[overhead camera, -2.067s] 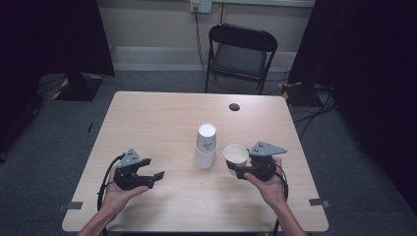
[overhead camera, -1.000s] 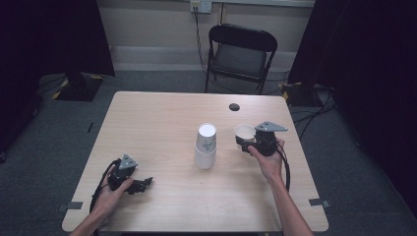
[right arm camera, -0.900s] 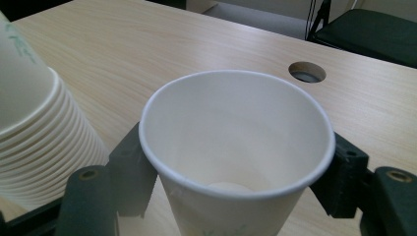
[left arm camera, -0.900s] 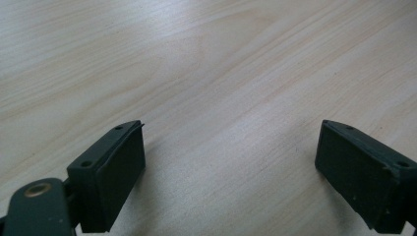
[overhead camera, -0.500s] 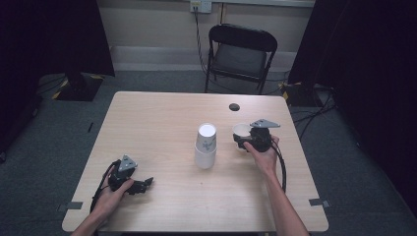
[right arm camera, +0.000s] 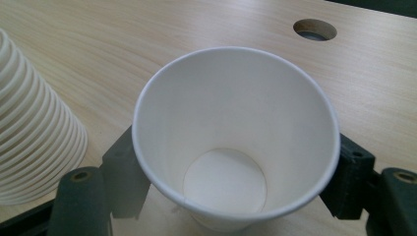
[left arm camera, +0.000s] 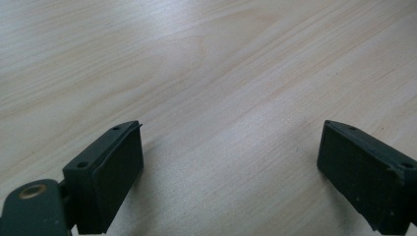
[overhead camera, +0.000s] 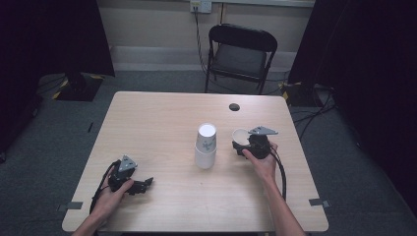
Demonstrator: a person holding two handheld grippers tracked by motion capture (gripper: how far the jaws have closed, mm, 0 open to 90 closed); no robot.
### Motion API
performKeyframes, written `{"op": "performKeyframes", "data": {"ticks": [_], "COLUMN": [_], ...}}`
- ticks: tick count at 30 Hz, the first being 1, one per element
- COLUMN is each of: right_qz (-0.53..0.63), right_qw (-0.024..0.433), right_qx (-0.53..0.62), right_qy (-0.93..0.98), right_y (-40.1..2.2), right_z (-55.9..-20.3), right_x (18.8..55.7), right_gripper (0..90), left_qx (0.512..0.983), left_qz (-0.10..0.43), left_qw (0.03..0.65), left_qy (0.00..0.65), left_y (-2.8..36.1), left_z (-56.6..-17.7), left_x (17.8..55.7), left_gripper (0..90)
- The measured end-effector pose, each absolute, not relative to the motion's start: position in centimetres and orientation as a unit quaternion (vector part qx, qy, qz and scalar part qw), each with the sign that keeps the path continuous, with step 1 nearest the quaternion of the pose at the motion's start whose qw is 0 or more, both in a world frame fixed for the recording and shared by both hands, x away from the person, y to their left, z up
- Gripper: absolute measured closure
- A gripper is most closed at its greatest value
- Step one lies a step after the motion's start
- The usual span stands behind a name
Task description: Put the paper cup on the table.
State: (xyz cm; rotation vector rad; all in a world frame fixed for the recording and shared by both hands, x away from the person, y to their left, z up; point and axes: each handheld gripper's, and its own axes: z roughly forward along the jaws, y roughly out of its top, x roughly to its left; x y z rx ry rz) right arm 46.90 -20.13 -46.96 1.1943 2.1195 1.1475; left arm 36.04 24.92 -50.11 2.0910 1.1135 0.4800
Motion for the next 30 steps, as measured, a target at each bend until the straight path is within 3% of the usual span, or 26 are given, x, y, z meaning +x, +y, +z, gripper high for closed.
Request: {"op": "performKeyframes", "data": {"ticks": [6,9,30], "right_qz": [0.419,0.417,0.402], "right_qw": [0.214,0.197,0.176], "right_qx": [0.436,0.442,0.467], "right_qy": [0.767,0.769,0.768], "right_y": [-20.2,-20.2,-22.3], "right_z": [-47.0,-47.2,-46.0], "right_x": [46.6,46.6,43.8], "right_gripper": [23.9,13.6,13.9], "left_qx": [0.81,0.811,0.811], "left_qz": [0.182,0.182,0.182], "left_qw": [0.356,0.356,0.356], "left_qy": [0.429,0.428,0.428], "left_y": [24.9,24.9,24.9], "left_z": [-50.1,-50.1,-50.1], "left_x": [36.1,36.1,36.1], "left_gripper": [9.2,8.9,8.9]}}
